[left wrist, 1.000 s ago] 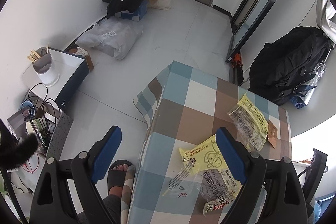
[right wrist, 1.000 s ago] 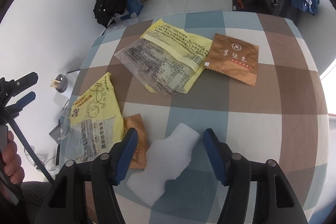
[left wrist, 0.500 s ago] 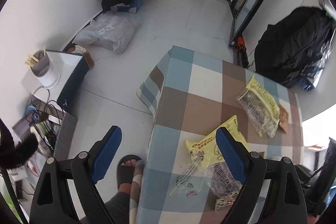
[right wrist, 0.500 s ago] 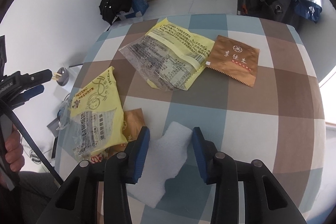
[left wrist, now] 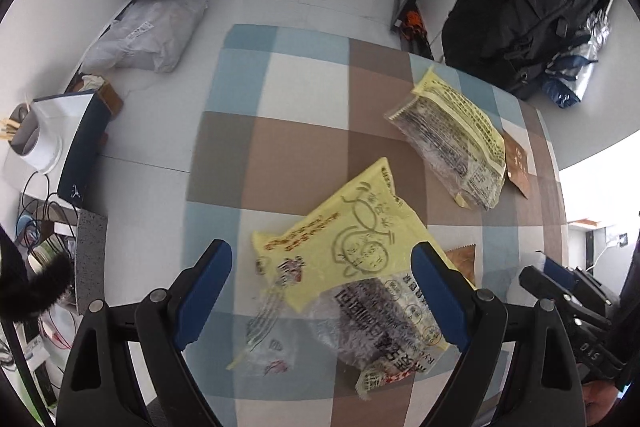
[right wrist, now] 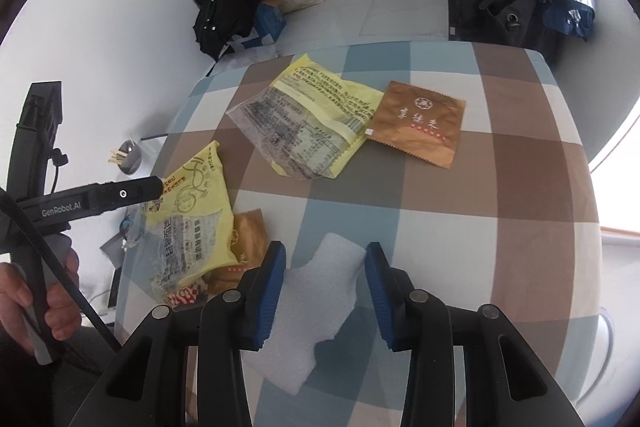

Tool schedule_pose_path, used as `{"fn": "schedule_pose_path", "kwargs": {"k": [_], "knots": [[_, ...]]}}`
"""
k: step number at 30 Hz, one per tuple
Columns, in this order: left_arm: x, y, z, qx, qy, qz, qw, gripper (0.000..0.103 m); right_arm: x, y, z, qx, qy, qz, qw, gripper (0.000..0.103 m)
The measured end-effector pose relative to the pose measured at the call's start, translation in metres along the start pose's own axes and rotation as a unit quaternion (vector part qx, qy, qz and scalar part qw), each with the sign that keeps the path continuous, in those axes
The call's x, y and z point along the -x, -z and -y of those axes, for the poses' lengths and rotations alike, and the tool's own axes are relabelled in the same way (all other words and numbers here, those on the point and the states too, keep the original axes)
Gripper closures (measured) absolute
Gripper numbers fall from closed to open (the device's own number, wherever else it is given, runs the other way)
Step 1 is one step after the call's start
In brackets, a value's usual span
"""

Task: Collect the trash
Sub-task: 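Close the left tool on the clear plastic wrapper and lift it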

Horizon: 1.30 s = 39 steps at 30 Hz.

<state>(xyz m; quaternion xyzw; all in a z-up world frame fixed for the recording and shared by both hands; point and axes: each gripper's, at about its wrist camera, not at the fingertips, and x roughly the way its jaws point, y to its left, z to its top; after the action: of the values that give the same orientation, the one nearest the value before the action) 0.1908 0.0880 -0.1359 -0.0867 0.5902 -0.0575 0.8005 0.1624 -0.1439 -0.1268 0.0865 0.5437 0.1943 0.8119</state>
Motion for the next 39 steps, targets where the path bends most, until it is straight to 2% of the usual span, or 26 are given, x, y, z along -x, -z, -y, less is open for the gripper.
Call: {"fn": "schedule_pose_path", "kwargs": {"k": [5, 7, 11, 15, 21, 23, 27, 29, 31, 34, 39], "knots": [[-0.014, -0.004, 0.016, -0.031, -0.042, -0.016, 0.9985, 0.014, 0.003, -0.001, 0.008, -0.012, -0.005, -0.001, 1.0, 0.063], [-0.02, -0.002, 0.014, -0.029, -0.044, -0.028, 0.9982, 0.014, 0.004, -0.001, 0.009, -0.011, -0.006, -0.002, 1.0, 0.063], [-0.018, 0.002, 0.021, -0.05, -0.049, -0.019, 0.9973, 0.014, 0.007, -0.001, 0.013, -0.014, -0.011, 0.0, 1.0, 0.063], [-0.021, 0.011, 0.033, -0.095, -0.087, -0.008, 0.9916, 0.014, 0.01, 0.0, 0.016, -0.018, -0.015, 0.002, 1.0, 0.063], [-0.014, 0.013, 0.033, -0.097, -0.082, 0.005, 0.9919, 0.032, 0.015, 0.002, 0.02, -0.026, -0.016, 0.005, 1.0, 0.063], [-0.013, 0.013, 0.035, -0.099, -0.079, 0.011, 0.9919, 0.044, 0.016, 0.003, 0.021, -0.028, -0.014, 0.005, 1.0, 0.063], [-0.012, 0.016, 0.046, -0.125, -0.084, 0.022, 0.9883, 0.061, 0.018, 0.003, 0.022, -0.031, -0.011, 0.005, 0.999, 0.063], [-0.012, 0.017, 0.051, -0.138, -0.084, 0.026, 0.9865, 0.078, 0.018, 0.004, 0.023, -0.034, -0.011, 0.004, 0.999, 0.063], [-0.012, 0.02, 0.055, -0.153, -0.1, 0.033, 0.9826, 0.08, 0.018, 0.004, 0.023, -0.032, -0.009, 0.003, 0.999, 0.063], [-0.012, 0.022, 0.054, -0.159, -0.105, 0.03, 0.9812, 0.098, 0.016, 0.004, 0.022, -0.031, -0.009, 0.001, 0.999, 0.063], [-0.011, 0.017, 0.045, -0.13, -0.084, 0.022, 0.9877, 0.1, 0.013, 0.003, 0.02, -0.03, -0.007, -0.001, 1.0, 0.063]]}}
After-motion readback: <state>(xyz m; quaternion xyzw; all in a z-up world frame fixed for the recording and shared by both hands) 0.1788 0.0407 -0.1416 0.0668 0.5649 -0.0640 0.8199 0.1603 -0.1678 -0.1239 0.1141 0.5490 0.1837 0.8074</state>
